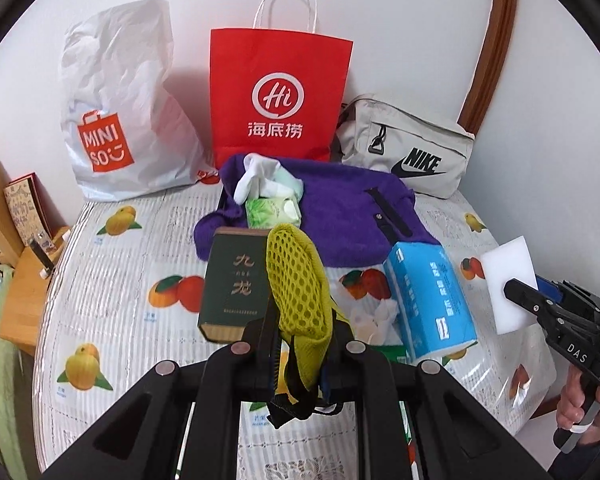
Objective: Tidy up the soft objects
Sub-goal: 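Carry the pouch in the left tool and sponge in the right tool over the towel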
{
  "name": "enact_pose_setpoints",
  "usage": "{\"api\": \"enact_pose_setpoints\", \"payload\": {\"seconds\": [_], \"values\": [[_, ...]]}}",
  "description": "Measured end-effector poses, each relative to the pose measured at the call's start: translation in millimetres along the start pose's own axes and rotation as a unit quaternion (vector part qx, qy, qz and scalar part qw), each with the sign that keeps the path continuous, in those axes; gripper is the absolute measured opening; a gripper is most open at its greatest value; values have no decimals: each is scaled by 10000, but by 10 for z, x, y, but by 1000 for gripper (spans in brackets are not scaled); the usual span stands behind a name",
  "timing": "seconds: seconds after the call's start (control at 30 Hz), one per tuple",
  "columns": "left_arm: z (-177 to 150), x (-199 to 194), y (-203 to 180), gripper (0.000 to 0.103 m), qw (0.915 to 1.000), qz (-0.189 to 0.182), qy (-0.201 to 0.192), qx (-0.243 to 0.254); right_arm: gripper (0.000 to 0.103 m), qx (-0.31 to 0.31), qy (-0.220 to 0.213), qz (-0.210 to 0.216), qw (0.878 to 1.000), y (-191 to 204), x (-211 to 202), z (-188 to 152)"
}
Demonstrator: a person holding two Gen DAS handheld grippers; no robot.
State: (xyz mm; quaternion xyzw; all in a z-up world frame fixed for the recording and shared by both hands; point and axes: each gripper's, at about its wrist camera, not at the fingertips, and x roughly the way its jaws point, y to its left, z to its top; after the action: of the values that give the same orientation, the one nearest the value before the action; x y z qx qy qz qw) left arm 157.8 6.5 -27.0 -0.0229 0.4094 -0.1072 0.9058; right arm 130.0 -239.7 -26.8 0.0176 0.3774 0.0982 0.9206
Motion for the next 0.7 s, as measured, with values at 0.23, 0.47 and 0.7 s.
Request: {"api": "enact_pose_setpoints", "payload": {"seconds": [0.23,0.47,0.7], "values": [[166,51,-32,14,9999,94,-80,23,32,59,-52,6,10000,-61,72,143],[342,160,-11,14,9999,96,-122,-18,32,-5,-52,43,10000,-114,202,333],[517,312,24,14,9999,86,-127,-16,32,60,21,38,10000,-196,494,492]]}}
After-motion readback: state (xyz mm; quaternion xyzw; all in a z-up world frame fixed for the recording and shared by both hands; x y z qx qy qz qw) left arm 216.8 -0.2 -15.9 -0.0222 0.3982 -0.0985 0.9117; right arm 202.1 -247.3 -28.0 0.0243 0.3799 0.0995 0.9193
